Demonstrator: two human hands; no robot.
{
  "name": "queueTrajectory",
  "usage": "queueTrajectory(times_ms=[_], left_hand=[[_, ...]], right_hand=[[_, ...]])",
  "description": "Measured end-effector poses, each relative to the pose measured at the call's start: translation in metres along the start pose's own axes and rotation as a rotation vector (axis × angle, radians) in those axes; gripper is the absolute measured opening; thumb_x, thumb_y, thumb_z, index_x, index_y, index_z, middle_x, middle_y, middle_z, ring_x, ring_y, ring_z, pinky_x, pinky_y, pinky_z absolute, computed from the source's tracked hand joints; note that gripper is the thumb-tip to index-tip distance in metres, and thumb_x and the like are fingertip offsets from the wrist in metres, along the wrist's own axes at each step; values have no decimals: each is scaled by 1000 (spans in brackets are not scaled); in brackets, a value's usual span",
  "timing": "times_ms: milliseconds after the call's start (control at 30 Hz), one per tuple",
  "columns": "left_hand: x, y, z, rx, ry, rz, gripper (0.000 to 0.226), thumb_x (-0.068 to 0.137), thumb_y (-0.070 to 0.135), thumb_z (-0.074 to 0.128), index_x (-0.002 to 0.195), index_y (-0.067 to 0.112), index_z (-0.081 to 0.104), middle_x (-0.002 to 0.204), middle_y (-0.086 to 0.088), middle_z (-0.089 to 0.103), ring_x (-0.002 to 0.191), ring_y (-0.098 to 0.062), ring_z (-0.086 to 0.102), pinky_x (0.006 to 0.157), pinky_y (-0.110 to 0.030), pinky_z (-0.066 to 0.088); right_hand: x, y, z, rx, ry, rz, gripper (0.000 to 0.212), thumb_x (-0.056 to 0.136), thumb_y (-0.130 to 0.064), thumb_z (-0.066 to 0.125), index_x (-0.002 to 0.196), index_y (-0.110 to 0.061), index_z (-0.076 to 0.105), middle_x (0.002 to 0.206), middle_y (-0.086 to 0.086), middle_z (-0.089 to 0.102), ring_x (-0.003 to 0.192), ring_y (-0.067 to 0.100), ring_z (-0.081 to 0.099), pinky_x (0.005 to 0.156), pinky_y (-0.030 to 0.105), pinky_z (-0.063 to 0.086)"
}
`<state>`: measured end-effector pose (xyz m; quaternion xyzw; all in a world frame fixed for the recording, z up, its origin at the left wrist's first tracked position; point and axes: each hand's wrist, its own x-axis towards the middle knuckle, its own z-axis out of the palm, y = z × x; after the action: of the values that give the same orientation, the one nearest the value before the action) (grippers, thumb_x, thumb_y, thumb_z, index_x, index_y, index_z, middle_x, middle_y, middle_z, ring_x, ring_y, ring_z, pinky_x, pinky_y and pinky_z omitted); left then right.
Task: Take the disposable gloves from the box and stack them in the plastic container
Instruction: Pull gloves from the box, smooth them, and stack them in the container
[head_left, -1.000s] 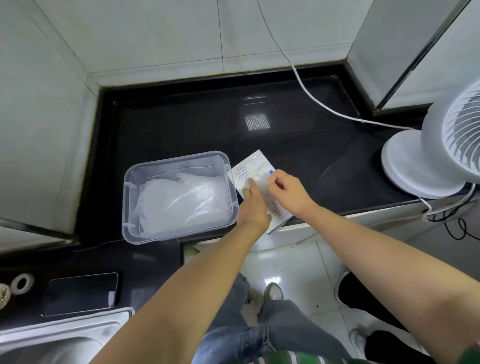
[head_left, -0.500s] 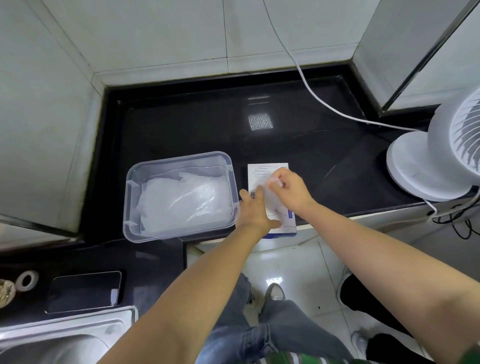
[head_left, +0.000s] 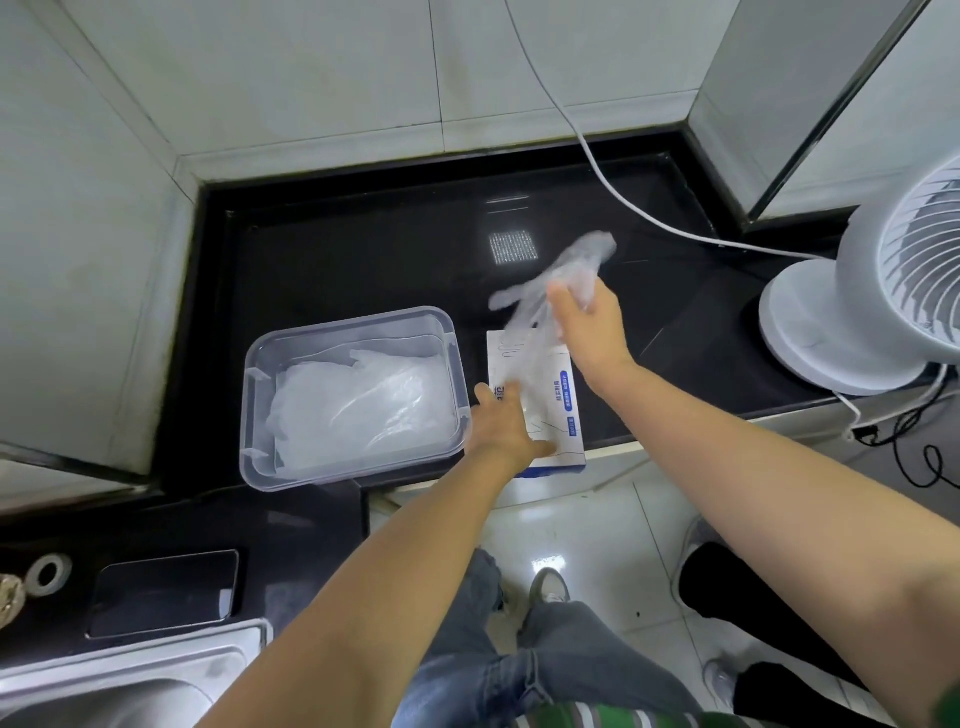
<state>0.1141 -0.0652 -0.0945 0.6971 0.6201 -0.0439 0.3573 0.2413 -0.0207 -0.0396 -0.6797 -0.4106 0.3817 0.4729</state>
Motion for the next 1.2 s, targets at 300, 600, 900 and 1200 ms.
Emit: queueTrajectory(times_ms=[300,600,900,1200], left_hand=[[3,34,-43,-757,166,14,37,85,22,48,117,9,61,104,-10,64,88,-29,63,77,-32,51],[7,-7,-107,-1209,181,-93,26,86,25,74,103,5,68,96,-10,72,93,-23,70,88,-33,55],[-12,-70,-128,-934,213,-20,17,95,21,63,90,5,62,67,-3,54,60,-10,56,66,-21,53],[-17,-87,-133,-1291,-122,-145,88,62,68,78,135,25,55,132,-1,62,126,-18,55,112,-36,34]], right_hand=[[-1,3,2,242,-61,130,9,91,-9,58,94,-17,62,84,4,65,73,13,61,63,25,50],[-9,1,24,216,-414,43,31,89,-10,67,120,-12,61,97,2,69,86,14,63,69,26,48],[-2,-9,39,443,-555,288,37,83,-32,77,109,-15,56,92,-1,69,89,14,61,80,28,50],[-22,-21,71,410,-579,225,9,92,4,60,94,-4,63,71,2,68,68,15,66,74,29,55]])
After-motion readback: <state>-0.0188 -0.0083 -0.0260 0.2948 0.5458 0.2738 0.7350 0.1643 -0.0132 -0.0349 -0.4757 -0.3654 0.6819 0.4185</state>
